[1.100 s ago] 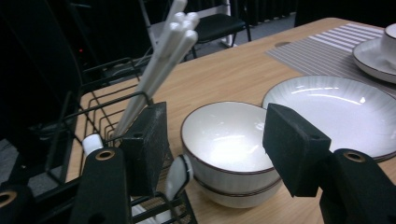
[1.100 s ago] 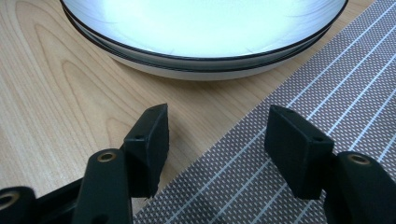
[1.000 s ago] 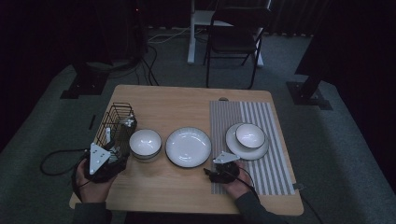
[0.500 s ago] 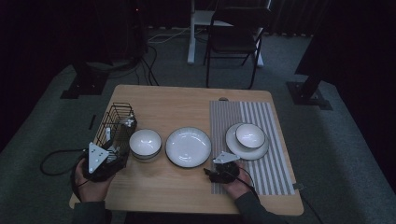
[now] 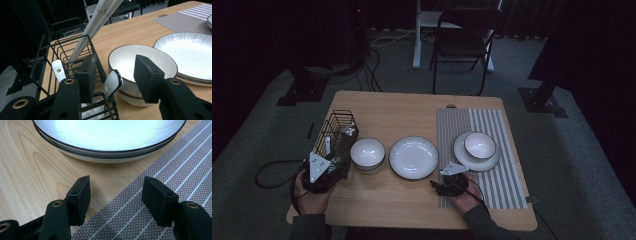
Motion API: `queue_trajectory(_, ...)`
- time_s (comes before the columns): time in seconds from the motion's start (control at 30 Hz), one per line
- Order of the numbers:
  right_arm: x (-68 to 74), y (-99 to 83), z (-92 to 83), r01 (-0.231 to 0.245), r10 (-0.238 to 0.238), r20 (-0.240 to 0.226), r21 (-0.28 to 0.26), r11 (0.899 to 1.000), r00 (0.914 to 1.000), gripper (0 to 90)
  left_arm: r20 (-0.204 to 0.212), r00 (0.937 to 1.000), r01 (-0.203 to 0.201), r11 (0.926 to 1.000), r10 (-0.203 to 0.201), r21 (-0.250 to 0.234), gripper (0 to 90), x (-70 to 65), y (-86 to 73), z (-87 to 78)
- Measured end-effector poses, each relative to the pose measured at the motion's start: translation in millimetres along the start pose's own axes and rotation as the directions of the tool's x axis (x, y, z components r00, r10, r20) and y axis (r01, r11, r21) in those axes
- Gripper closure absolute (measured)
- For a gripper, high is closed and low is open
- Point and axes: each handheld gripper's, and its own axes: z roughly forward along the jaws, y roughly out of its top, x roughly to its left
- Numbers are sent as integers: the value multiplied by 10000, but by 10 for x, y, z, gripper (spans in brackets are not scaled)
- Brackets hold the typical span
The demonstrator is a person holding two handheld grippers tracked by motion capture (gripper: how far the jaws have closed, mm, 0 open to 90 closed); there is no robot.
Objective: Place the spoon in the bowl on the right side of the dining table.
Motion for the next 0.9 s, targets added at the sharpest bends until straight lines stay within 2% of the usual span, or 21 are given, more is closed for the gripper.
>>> queue_trajectory(0.6,-1,0,1,-18,18,13,0,10000,10000,391,-62,10000,-52,9999,53,145,686,39,6,21)
queue_trajectory(0.9,-1,0,1,-16,16,16,0,10000,10000,391,-87,9999,114,9998,-112,177,740,85,6,50)
